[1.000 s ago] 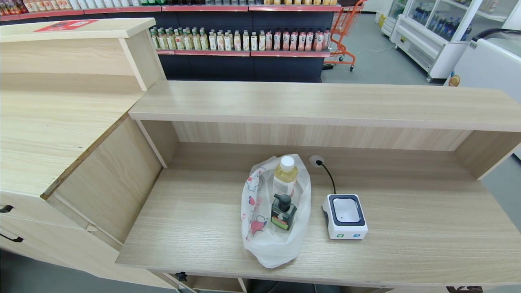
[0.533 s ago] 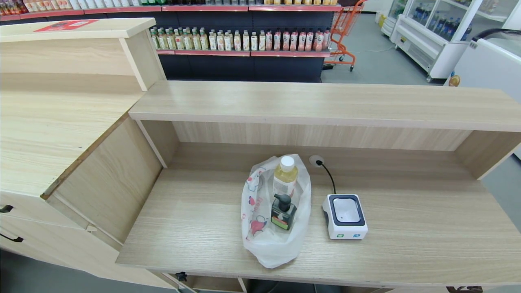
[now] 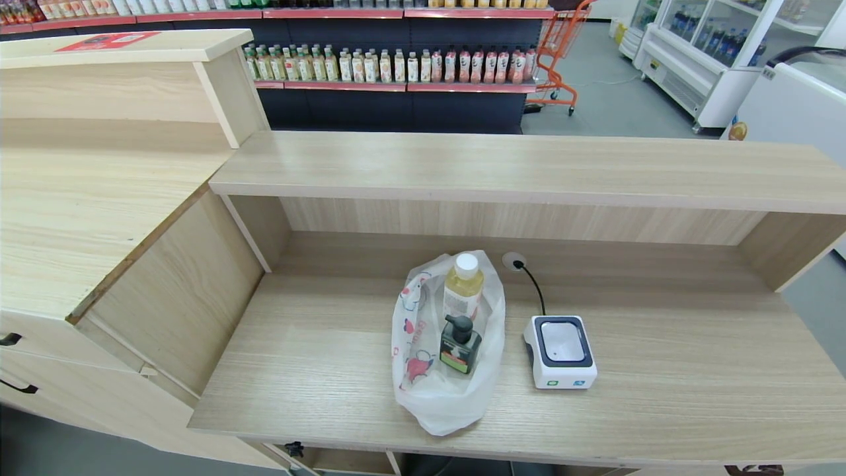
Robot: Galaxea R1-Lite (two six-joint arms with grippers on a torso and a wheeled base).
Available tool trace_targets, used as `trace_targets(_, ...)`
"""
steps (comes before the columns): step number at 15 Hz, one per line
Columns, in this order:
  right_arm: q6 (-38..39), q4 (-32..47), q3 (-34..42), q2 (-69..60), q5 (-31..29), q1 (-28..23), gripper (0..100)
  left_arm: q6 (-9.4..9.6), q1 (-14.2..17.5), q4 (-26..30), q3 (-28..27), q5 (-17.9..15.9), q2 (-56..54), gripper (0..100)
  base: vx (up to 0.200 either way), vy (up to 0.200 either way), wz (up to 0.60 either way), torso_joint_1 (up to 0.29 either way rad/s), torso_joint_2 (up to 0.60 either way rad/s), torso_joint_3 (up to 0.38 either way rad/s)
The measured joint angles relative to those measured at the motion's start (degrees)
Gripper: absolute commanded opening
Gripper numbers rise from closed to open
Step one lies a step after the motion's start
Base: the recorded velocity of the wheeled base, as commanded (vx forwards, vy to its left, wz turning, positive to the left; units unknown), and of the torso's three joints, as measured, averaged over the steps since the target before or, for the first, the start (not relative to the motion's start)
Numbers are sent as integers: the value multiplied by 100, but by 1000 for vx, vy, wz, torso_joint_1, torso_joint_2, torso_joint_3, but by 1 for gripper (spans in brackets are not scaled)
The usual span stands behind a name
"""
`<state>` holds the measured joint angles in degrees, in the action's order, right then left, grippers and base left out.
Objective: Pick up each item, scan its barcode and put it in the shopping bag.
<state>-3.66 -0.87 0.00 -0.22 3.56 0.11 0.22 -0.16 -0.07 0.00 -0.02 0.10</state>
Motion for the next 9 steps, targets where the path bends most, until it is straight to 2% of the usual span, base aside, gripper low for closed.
trace_targets(8,0,0,-2,1,-9,2,100,65,5,0,0,-7,0,100,0,-200,0,5,5,-2)
trace_targets(9,-1,0,0,1,-9,2,100,38,5,0,0,-5,0,100,0,0,0,0,0,0)
